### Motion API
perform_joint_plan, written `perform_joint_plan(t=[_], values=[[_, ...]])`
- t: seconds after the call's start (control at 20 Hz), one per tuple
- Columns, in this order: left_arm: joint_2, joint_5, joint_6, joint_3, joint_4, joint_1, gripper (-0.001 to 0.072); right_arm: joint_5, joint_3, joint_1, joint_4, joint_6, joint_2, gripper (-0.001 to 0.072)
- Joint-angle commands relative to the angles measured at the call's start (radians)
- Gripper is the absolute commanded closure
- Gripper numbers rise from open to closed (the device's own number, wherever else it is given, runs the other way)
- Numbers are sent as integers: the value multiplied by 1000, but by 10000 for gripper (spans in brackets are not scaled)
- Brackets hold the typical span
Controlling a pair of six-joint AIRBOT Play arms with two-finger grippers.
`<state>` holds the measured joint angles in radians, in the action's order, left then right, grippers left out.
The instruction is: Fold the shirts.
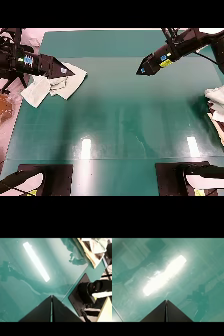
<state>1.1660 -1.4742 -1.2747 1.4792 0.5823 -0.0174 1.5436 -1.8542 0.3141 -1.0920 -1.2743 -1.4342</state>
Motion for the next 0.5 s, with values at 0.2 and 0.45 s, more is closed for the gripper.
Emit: perform_joint_plan(t=[0.2,0.45], values=[[0,0,0,0,0,1,679,0,0,0,0,0,0,691],[0,0,0,0,0,1,679,-81,0,0,0,0,0,692]])
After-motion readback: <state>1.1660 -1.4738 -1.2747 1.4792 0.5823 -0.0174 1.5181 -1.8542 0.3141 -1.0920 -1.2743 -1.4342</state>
